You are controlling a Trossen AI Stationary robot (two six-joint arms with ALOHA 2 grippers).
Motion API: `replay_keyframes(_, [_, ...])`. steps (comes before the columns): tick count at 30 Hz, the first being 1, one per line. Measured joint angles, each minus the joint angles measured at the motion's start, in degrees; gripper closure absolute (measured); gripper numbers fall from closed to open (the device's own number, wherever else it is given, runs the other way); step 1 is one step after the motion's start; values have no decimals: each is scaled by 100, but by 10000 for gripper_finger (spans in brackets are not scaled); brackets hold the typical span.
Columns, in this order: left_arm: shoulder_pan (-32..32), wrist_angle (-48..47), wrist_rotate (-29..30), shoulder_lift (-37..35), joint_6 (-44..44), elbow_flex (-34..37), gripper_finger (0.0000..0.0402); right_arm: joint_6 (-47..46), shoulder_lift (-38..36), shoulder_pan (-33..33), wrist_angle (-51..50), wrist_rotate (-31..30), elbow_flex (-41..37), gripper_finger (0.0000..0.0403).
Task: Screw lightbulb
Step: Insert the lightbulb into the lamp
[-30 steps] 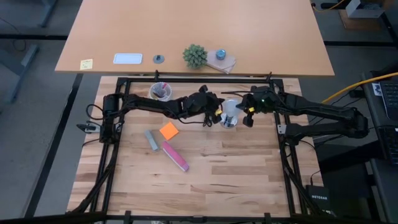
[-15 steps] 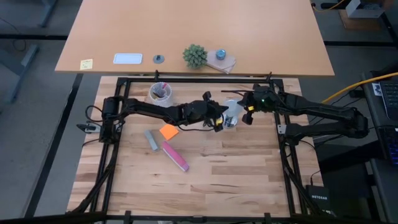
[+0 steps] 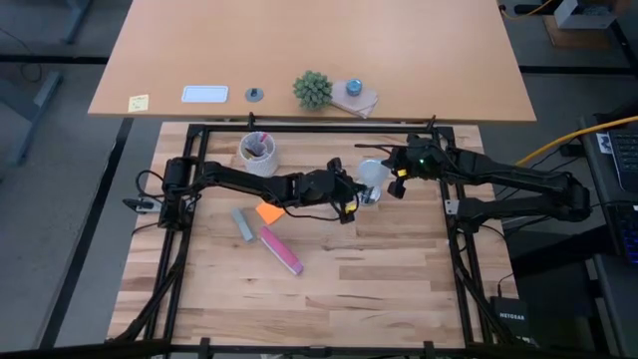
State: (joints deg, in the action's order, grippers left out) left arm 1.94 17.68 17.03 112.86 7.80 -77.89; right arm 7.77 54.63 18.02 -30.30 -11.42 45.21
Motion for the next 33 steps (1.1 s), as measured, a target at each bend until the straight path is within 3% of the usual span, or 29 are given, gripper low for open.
replay_keyframes(18, [241, -118, 9, 0, -137, 0, 401, -177, -7, 0, -293, 207, 15, 400])
replay_keyframes(33, [595, -123, 48, 0, -182, 0, 402, -330, -11, 0, -315, 827, 16, 400])
